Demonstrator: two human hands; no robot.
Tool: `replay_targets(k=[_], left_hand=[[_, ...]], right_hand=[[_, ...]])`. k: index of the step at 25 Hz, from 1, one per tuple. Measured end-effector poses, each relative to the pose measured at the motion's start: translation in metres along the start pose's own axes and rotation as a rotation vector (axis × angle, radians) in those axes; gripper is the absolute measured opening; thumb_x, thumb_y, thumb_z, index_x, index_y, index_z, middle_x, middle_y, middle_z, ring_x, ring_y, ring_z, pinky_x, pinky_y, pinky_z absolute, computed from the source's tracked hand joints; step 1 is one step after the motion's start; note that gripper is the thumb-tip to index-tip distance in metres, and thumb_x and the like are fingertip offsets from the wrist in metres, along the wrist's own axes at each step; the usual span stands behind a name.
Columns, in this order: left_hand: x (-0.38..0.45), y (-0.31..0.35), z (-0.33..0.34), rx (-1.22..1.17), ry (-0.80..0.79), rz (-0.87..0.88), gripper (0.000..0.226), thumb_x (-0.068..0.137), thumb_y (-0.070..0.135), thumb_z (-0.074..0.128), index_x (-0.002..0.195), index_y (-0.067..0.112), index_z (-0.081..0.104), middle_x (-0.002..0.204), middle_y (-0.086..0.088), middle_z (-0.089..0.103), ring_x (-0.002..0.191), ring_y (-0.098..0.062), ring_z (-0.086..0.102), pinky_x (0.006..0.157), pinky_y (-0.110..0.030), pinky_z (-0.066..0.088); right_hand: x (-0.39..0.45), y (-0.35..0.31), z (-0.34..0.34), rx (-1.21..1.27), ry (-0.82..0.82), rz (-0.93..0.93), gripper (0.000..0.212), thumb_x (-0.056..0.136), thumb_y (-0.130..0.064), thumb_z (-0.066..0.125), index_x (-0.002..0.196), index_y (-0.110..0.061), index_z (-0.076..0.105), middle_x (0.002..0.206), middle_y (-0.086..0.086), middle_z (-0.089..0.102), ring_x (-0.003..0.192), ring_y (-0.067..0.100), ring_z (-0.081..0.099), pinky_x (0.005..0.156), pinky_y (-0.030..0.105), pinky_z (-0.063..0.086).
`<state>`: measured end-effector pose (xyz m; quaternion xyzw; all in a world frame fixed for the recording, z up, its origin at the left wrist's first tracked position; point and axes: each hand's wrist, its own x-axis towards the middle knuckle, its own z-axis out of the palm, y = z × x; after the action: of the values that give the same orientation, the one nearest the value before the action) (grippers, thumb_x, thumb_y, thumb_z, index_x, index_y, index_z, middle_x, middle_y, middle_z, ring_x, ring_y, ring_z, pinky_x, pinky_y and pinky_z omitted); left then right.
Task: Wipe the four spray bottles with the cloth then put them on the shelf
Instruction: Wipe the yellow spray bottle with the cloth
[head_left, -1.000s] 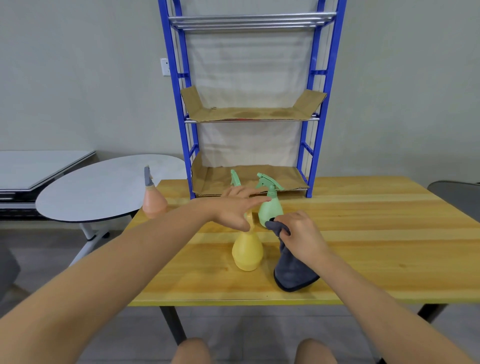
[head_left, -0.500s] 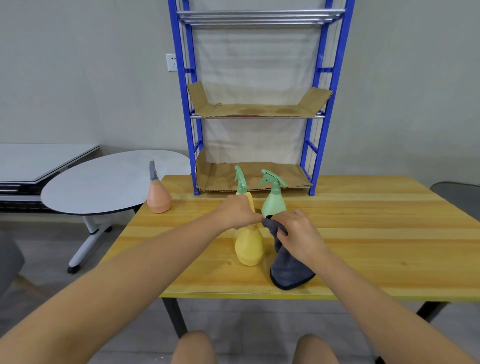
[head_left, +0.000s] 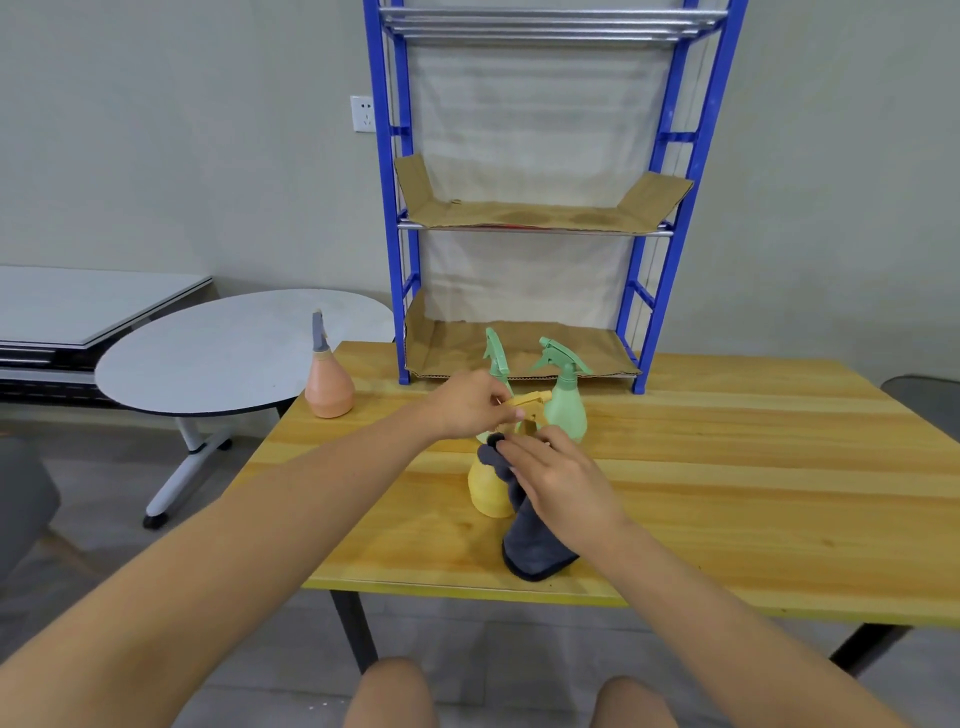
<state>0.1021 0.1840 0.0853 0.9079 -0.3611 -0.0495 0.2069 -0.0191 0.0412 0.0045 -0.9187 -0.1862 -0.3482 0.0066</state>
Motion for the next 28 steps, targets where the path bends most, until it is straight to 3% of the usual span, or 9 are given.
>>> replay_targets(k=[3,6,11,14,16,19,21,25,28], left_hand=[[-0.004,-0.004,0.005,-0.004,0.074,0.041,0.048,0.096,0.039,0.064,0.063,0.009,0.046,0.063,-0.006,0.041,0.061,-0.018,0.038,0.056,-0.032,0.028],[-0.004,-0.013,0.008,-0.022,0.089,0.057,0.051,0.095,0.04,0.064,0.059,0.012,0.042,0.06,-0.004,0.036,0.059,-0.017,0.032,0.054,-0.03,0.024],[0.0,-0.024,0.008,-0.093,0.056,0.047,0.049,0.093,0.041,0.064,0.058,0.011,0.05,0.057,-0.002,0.045,0.056,-0.013,0.038,0.056,-0.028,0.032],[0.003,-0.027,0.007,-0.148,0.002,0.042,0.052,0.092,0.049,0.065,0.076,-0.001,0.066,0.065,-0.005,0.054,0.059,-0.011,0.043,0.055,-0.025,0.034],[0.004,-0.029,0.008,-0.152,-0.012,0.06,0.052,0.093,0.05,0.064,0.082,-0.001,0.07,0.068,-0.007,0.058,0.06,-0.012,0.046,0.055,-0.024,0.035],[0.004,-0.035,0.005,-0.171,-0.009,0.074,0.054,0.092,0.047,0.067,0.063,0.003,0.057,0.058,-0.006,0.055,0.066,-0.026,0.056,0.061,-0.031,0.038],[0.003,-0.038,0.004,-0.179,-0.021,0.08,0.055,0.092,0.045,0.068,0.056,0.01,0.047,0.049,0.006,0.047,0.071,-0.028,0.062,0.061,-0.032,0.037],[0.004,-0.037,0.003,-0.17,-0.073,0.099,0.054,0.093,0.05,0.066,0.068,0.002,0.058,0.064,-0.004,0.051,0.063,-0.015,0.047,0.06,-0.032,0.034],[0.004,-0.036,0.0,-0.161,-0.084,0.11,0.05,0.093,0.049,0.066,0.064,0.008,0.058,0.062,-0.002,0.05,0.061,-0.011,0.043,0.058,-0.03,0.033]], right_hand=[[-0.007,-0.012,0.025,-0.036,-0.082,-0.046,0.036,0.08,-0.003,0.067,0.115,-0.011,0.063,0.115,0.0,0.063,0.09,0.023,0.053,0.075,0.035,0.051],[-0.014,-0.028,0.031,-0.086,-0.252,-0.176,0.042,0.065,-0.002,0.073,0.104,-0.013,0.063,0.105,-0.001,0.06,0.09,0.022,0.051,0.071,0.032,0.05],[0.022,-0.014,0.029,-0.07,-0.094,-0.076,0.027,0.083,-0.005,0.064,0.11,-0.01,0.065,0.106,0.003,0.062,0.098,0.026,0.053,0.089,0.037,0.05],[-0.007,-0.042,0.043,-0.099,-0.264,-0.235,0.026,0.068,-0.008,0.075,0.09,-0.014,0.065,0.089,-0.001,0.06,0.083,0.021,0.051,0.066,0.03,0.049],[-0.015,-0.042,0.044,-0.093,-0.329,-0.295,0.024,0.07,-0.008,0.075,0.09,-0.016,0.064,0.089,-0.003,0.06,0.082,0.019,0.05,0.065,0.029,0.049],[0.003,-0.019,0.04,-0.068,-0.136,-0.217,0.026,0.086,-0.005,0.062,0.111,-0.01,0.065,0.111,0.001,0.062,0.09,0.022,0.053,0.078,0.031,0.051],[0.001,-0.011,0.032,-0.074,-0.019,-0.163,0.026,0.095,-0.007,0.049,0.114,-0.006,0.067,0.117,0.003,0.064,0.092,0.024,0.056,0.082,0.031,0.051],[-0.025,-0.012,0.029,-0.102,-0.139,-0.417,0.029,0.09,-0.007,0.048,0.112,-0.012,0.067,0.119,-0.001,0.063,0.097,0.021,0.054,0.081,0.028,0.052],[-0.005,0.008,0.026,0.006,-0.031,-0.248,0.026,0.094,-0.006,0.057,0.117,-0.006,0.067,0.125,0.005,0.063,0.106,0.024,0.057,0.093,0.031,0.05]])
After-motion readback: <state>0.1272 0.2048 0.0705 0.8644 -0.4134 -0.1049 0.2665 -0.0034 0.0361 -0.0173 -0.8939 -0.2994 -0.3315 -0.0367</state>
